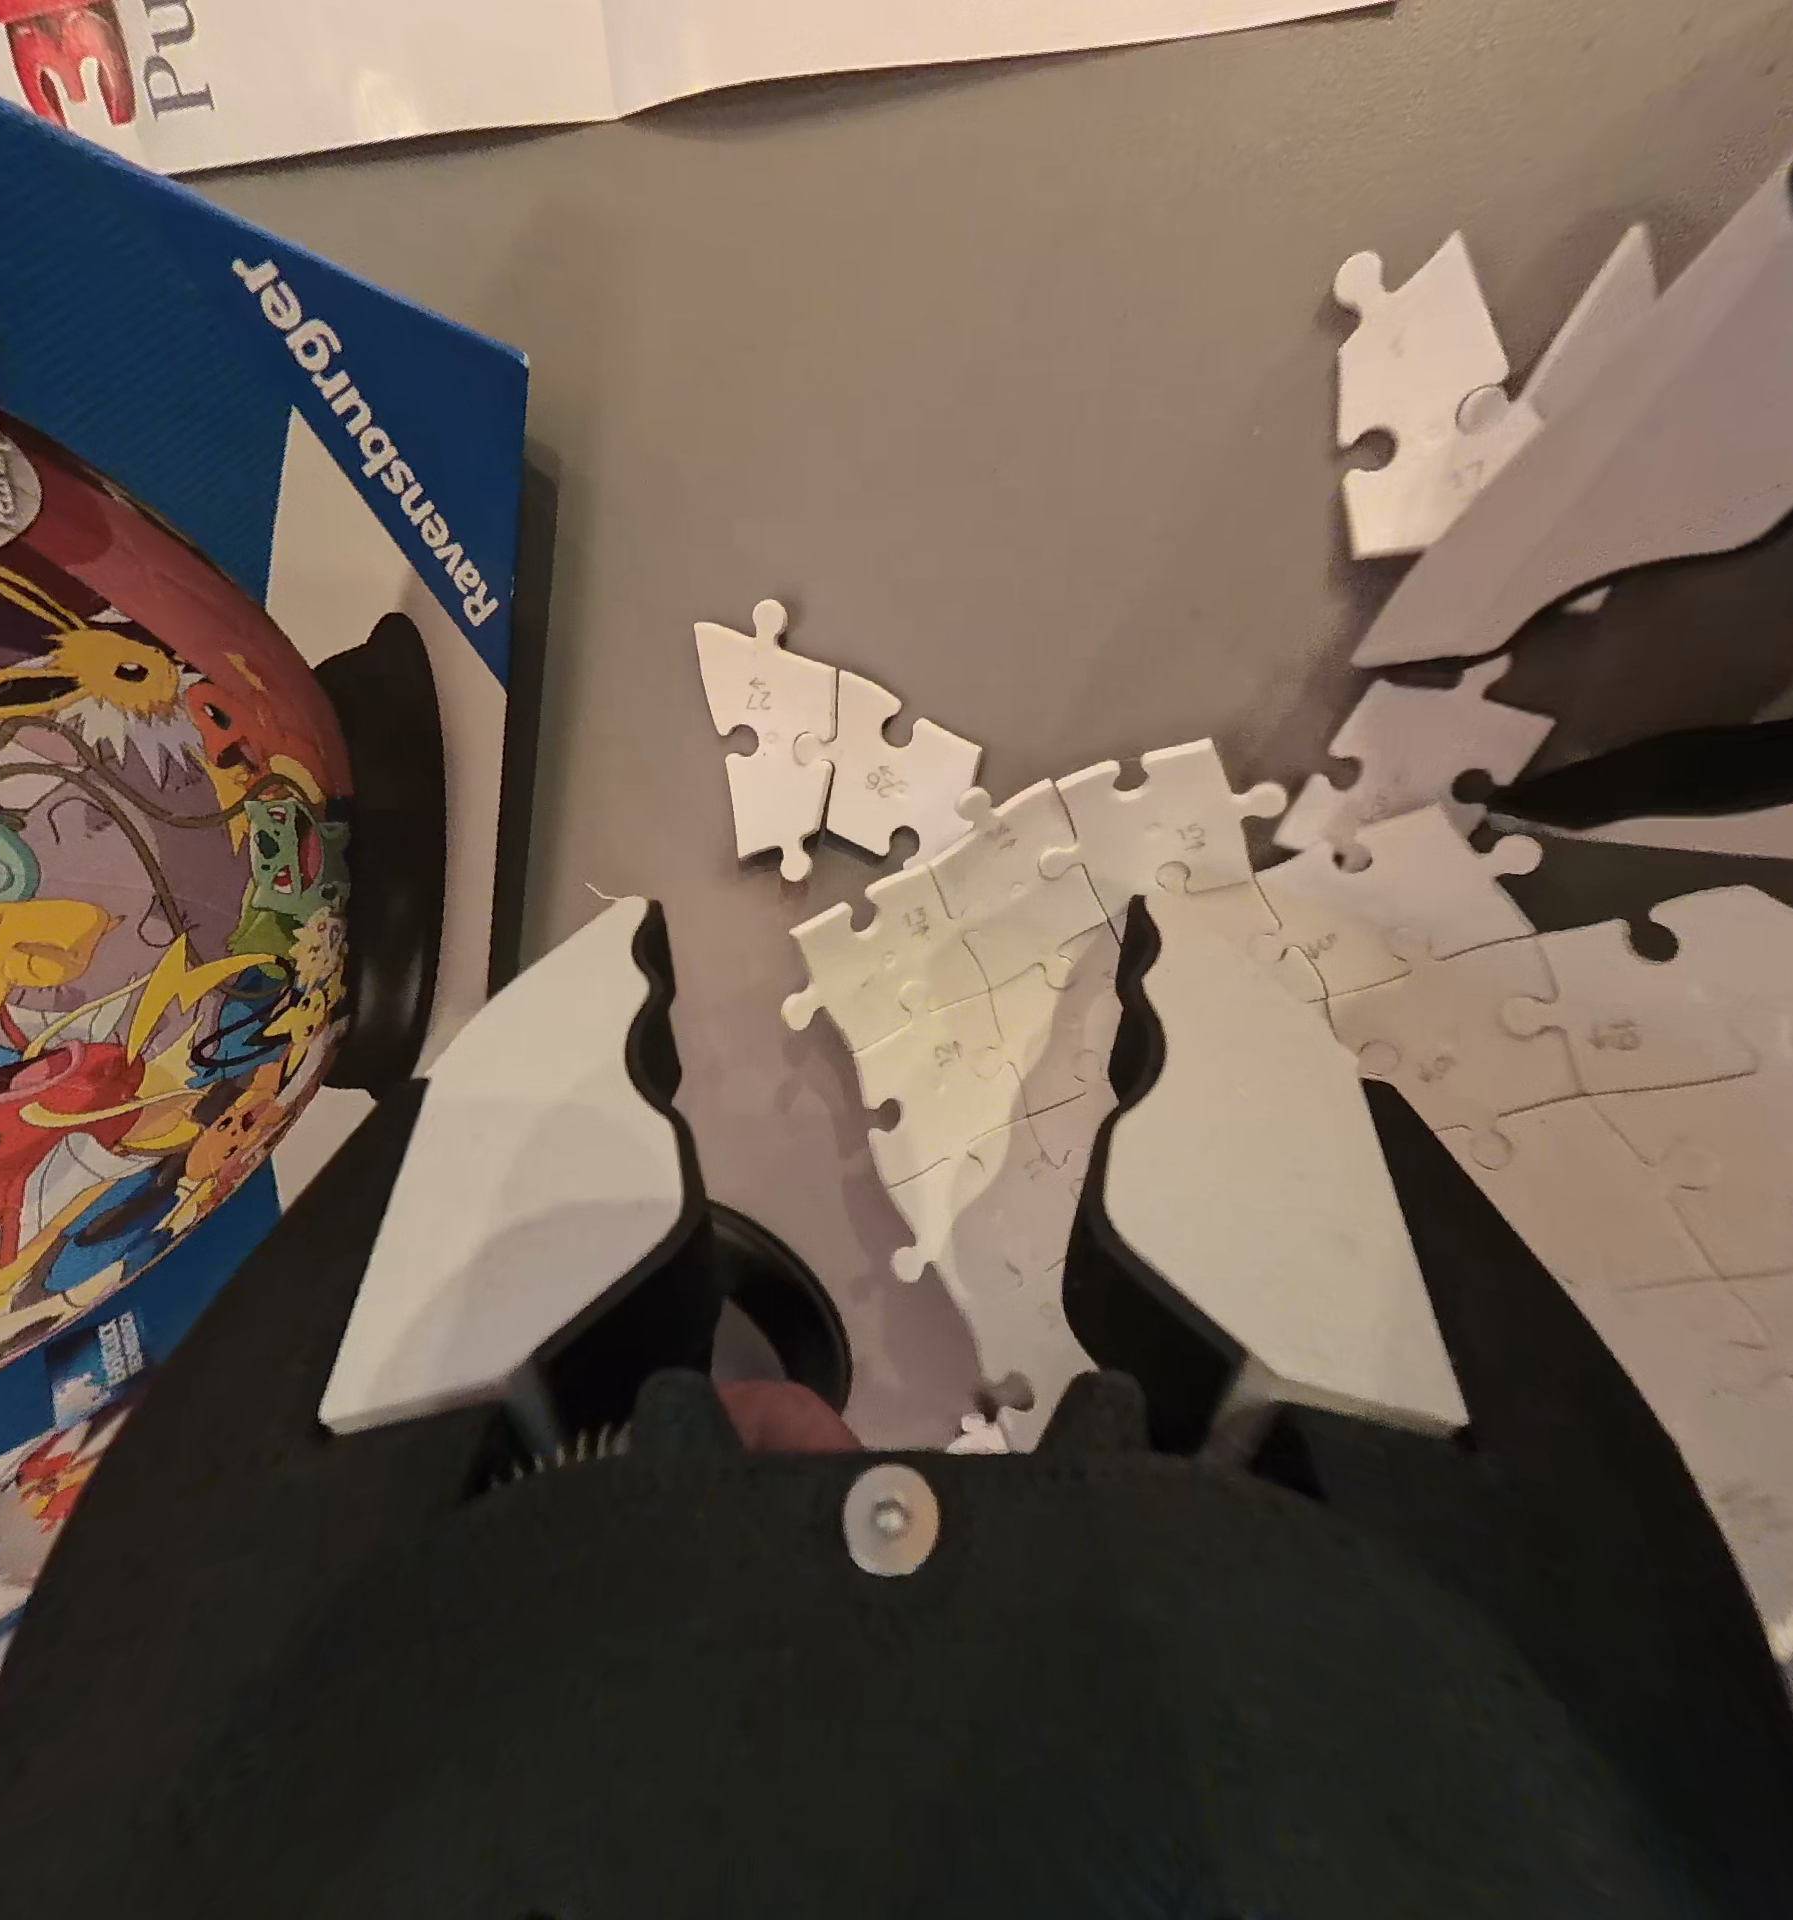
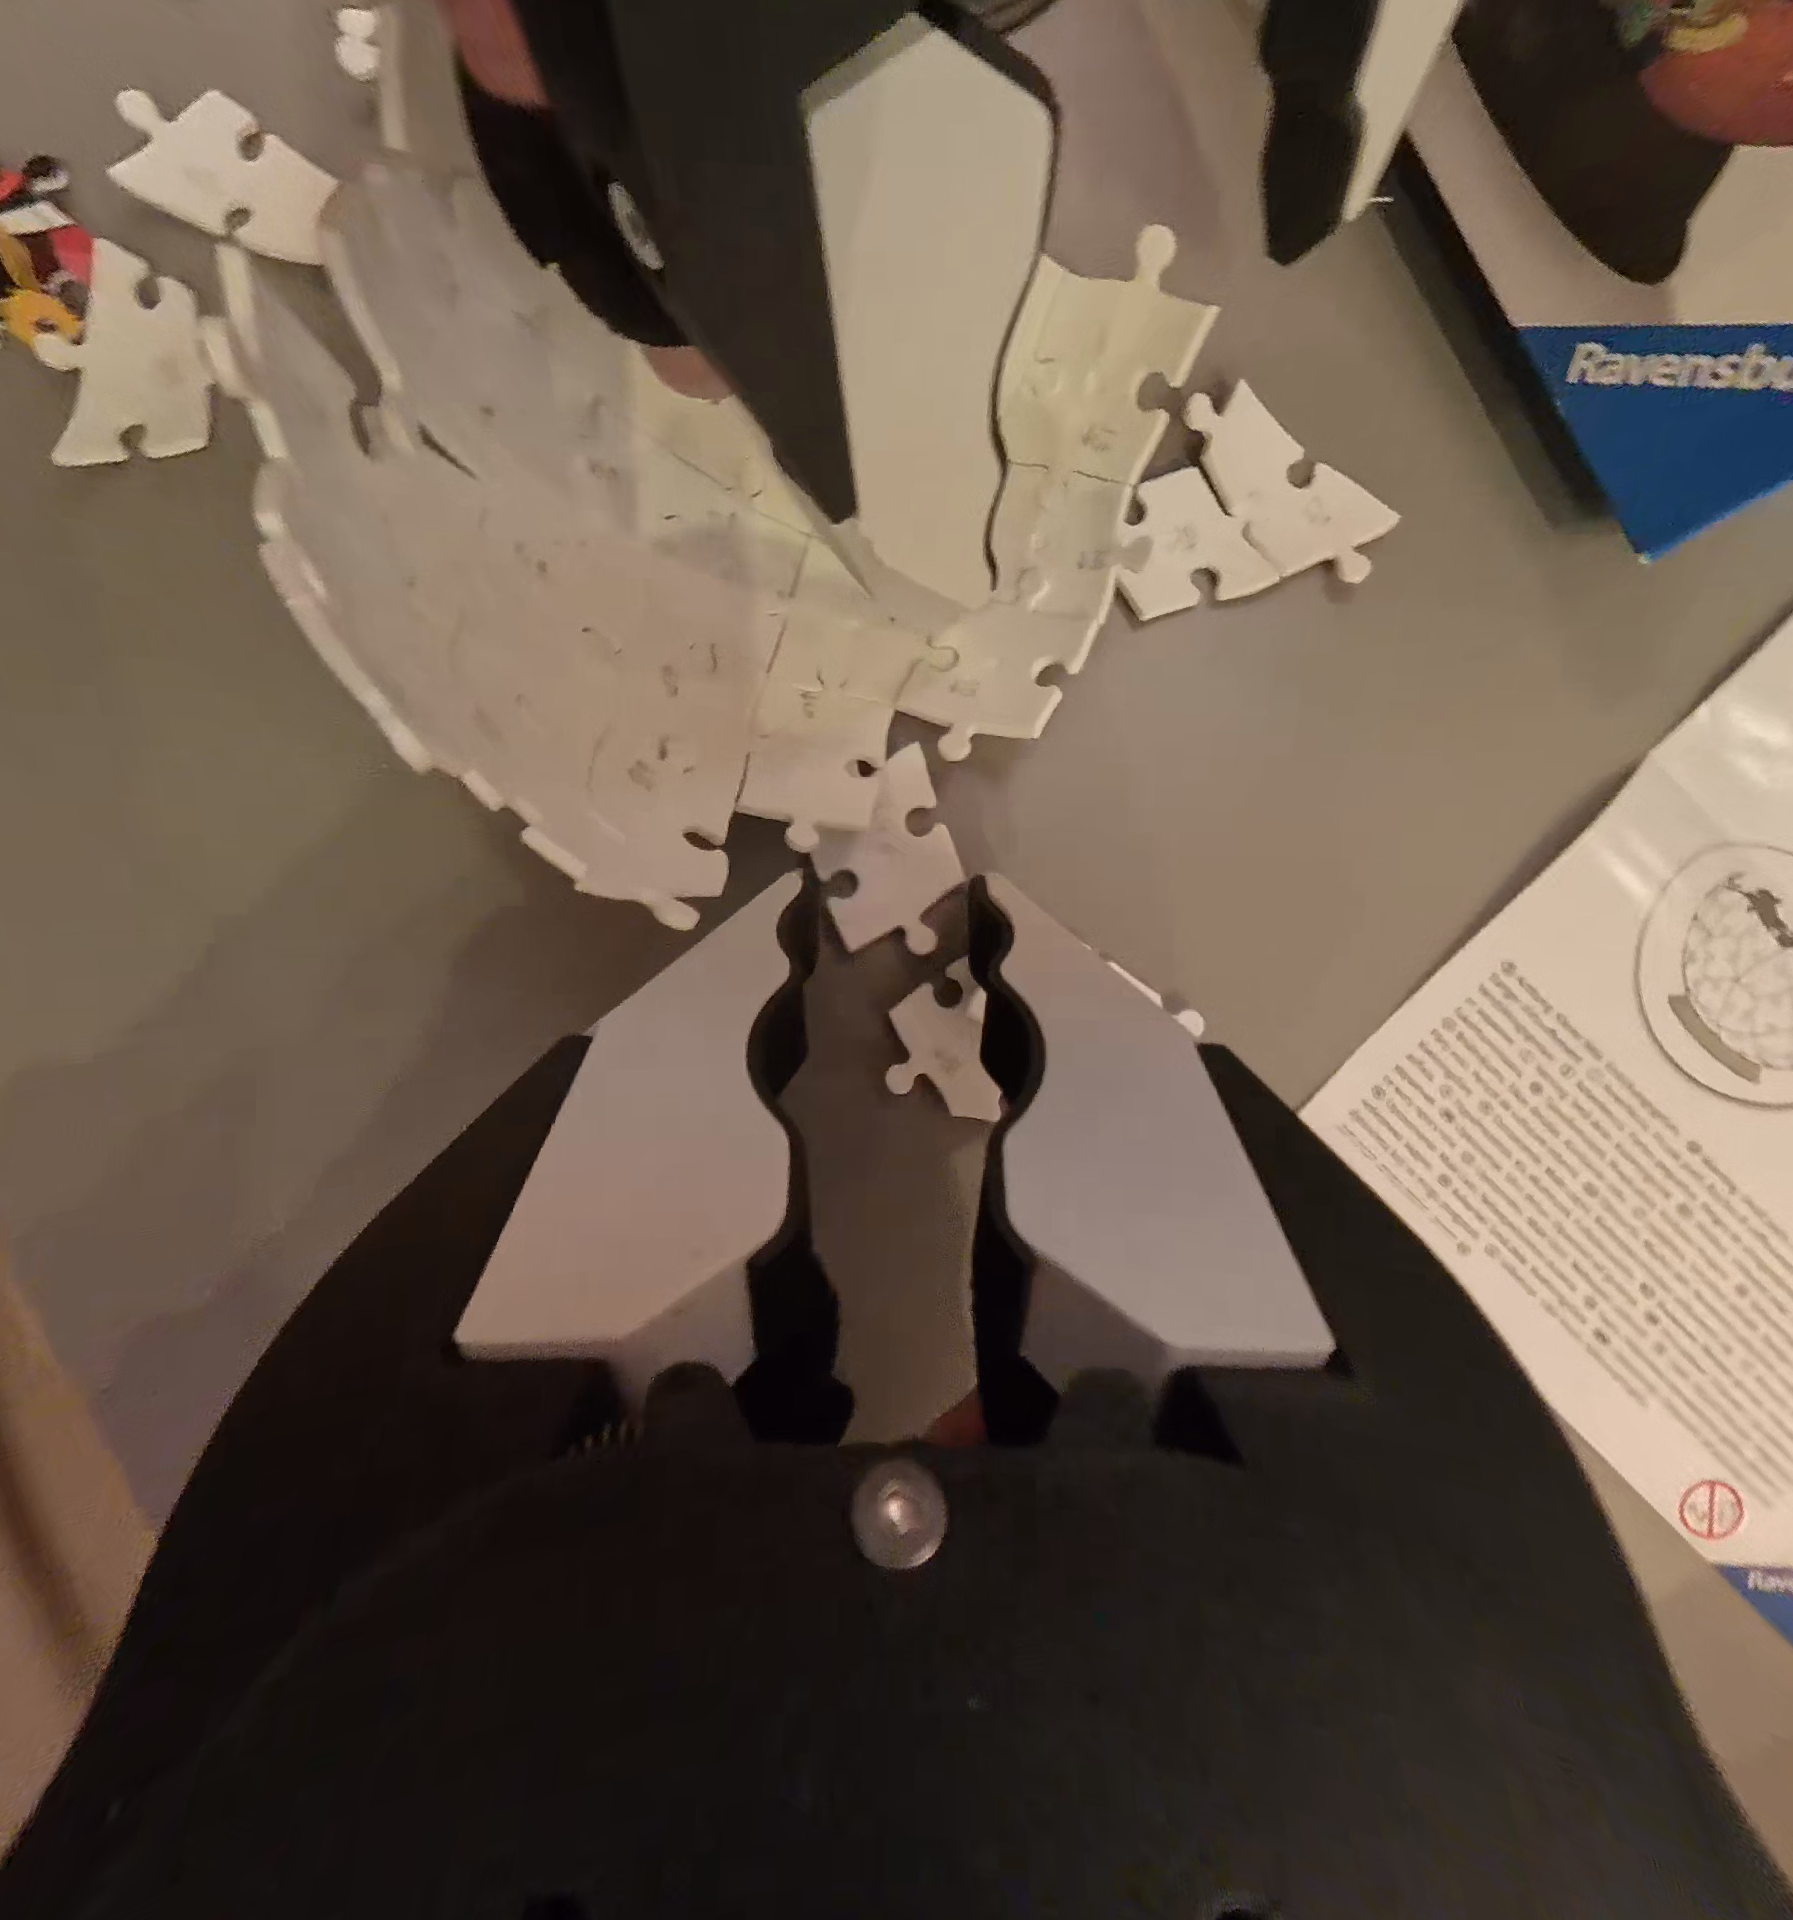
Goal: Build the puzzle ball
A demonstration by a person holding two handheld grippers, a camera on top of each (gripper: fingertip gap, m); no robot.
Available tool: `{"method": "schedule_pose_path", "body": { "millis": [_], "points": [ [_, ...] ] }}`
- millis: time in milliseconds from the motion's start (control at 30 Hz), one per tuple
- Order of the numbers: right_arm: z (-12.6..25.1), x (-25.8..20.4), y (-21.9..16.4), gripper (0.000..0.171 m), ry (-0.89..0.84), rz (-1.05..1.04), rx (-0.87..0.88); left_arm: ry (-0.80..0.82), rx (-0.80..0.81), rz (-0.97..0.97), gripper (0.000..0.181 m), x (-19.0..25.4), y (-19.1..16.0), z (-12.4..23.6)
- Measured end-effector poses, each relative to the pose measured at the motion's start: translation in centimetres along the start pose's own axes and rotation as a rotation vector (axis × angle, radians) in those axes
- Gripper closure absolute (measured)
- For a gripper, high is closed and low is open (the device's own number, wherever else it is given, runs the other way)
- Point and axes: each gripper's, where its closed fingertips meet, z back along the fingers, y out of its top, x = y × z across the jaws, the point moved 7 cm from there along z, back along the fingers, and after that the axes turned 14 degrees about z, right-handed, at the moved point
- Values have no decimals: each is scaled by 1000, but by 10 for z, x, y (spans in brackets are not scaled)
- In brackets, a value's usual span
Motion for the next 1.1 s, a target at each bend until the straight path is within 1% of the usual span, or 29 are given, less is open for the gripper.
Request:
{"method": "schedule_pose_path", "body": {
  "millis": [133, 233, 333, 500, 733, 767, 833, 1000, 1100],
  "points": [
    [3, 0, -5, 152, 28, 45, 24, -1, 19, -30, 99, 0, 0, 0],
    [6, 2, -7, 150, 51, 87, 52, 0, 26, -68, 97, 0, 2, 0],
    [5, 5, -9, 155, 58, 157, 45, -13, 28, -91, 97, 0, 5, -1],
    [3, 8, -9, 156, 91, 226, 70, -20, 20, -103, 96, 0, 7, -2],
    [5, 1, -8, 157, 139, 261, 79, -32, 15, -110, 95, 0, 10, -2],
    [6, -2, -7, 168, 149, 274, 74, -22, 15, -116, 95, 0, 10, -2],
    [9, -4, -5, 168, 156, 293, 84, -13, 16, -126, 95, -1, 10, -2],
    [7, -5, -5, 159, 168, 291, 92, -10, 16, -138, 96, -1, 10, 0],
    [6, -11, -4, 158, 168, 309, 62, -13, 17, -137, 96, -2, 10, 0]
  ]
}}
